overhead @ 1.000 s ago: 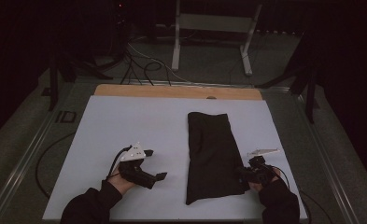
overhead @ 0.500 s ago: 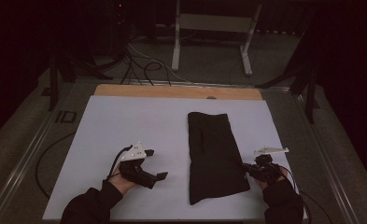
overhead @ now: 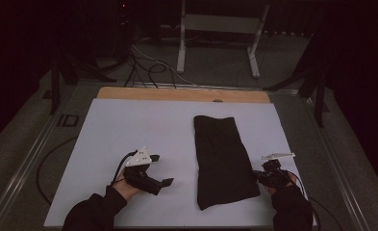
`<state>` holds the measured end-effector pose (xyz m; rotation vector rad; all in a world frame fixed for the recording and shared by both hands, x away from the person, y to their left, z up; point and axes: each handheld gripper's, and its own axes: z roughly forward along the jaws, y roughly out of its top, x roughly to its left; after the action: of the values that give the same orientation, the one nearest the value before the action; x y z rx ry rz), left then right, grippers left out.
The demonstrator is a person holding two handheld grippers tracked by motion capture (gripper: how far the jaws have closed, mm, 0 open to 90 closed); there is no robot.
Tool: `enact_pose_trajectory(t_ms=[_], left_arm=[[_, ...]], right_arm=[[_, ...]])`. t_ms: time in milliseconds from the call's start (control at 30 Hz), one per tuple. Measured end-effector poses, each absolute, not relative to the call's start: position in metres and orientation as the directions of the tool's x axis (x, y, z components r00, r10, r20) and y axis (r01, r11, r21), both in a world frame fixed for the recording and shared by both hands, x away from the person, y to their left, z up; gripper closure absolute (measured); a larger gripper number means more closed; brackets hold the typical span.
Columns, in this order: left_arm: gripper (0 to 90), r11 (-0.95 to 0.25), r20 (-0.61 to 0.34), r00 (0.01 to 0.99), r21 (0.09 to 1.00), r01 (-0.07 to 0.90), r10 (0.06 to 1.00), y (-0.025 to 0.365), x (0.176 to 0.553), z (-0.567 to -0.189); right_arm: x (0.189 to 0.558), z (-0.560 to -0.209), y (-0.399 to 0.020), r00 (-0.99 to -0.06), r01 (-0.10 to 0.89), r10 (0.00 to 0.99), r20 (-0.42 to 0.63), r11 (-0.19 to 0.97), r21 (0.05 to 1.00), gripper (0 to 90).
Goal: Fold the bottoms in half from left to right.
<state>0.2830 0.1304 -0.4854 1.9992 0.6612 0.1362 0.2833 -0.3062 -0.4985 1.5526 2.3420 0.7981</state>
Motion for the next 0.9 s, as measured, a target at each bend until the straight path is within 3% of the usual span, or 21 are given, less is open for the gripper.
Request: enact_pose_trajectory(t_ms=[167,400,700,900], left_arm=[[0.0,-0.369,-0.176,0.847,0.842,0.393,0.501,0.129,0.283,-0.486],[0.0,-0.365,-0.179,0.850,0.845,0.390,0.495,0.128,0.283,-0.485],[0.0,-0.359,-0.191,0.850,0.845,0.397,0.491,0.126,0.286,-0.483],[0.0,-0.362,-0.193,0.852,0.844,0.397,0.486,0.123,0.288,-0.482]], right_arm=[[0.283,-0.500,-0.304,-0.414,0.781,0.907,0.079,0.309,0.543,82.8],[0.280,-0.491,-0.303,-0.416,0.747,0.906,0.082,0.289,0.599,55.2],[0.276,-0.477,-0.295,-0.512,0.663,0.854,0.090,0.326,0.674,16.9],[0.274,-0.473,-0.289,-0.547,0.628,0.834,0.064,0.359,0.690,9.8]])
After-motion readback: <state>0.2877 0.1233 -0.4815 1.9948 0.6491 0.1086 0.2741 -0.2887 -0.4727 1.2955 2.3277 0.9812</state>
